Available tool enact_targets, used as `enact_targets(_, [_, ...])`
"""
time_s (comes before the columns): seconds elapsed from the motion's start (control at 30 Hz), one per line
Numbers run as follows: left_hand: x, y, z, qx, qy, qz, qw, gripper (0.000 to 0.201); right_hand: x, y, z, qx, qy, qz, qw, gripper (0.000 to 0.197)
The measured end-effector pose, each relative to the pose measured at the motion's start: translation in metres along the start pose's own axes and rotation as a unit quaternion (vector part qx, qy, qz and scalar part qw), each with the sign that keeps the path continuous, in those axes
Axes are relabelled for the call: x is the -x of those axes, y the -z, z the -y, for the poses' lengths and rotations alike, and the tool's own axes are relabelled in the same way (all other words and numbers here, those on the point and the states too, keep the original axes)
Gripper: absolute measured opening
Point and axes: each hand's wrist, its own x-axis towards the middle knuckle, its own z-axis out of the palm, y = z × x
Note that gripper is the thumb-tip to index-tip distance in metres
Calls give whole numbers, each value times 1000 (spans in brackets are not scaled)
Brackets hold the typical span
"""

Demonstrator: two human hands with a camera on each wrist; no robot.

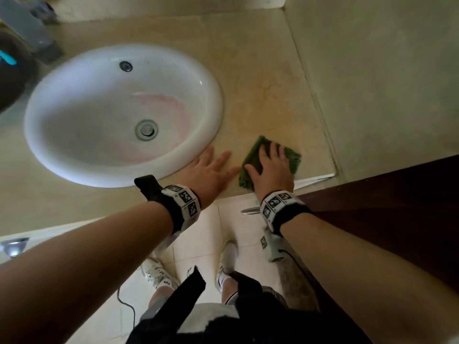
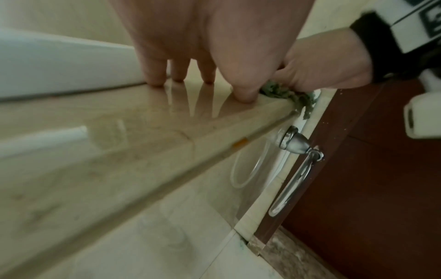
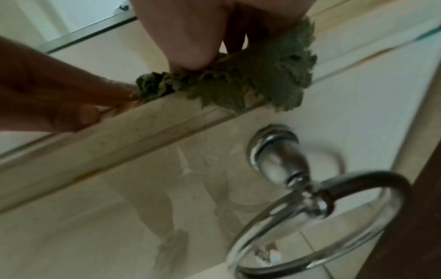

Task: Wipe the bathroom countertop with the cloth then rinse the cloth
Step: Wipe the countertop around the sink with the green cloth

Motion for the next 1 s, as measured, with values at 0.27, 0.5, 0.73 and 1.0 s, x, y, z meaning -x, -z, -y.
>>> enact_targets(0.27, [-4, -3, 0, 18, 16, 3, 1000, 55, -27, 29, -88, -26, -105, -19, 994, 73])
enact_targets(0.5, [-6, -3, 1, 14, 7, 6, 1000, 55, -74, 26, -35, 16, -7, 2, 1000, 72])
enact_targets(0.73, [-5, 4, 6, -11, -25, 35, 999, 58, -26, 8, 7, 48, 138, 53, 988, 69])
enact_targets(1.0, [-8, 5, 7, -6, -29, 12, 999, 75, -22, 23, -70, 0, -108, 12, 994, 70])
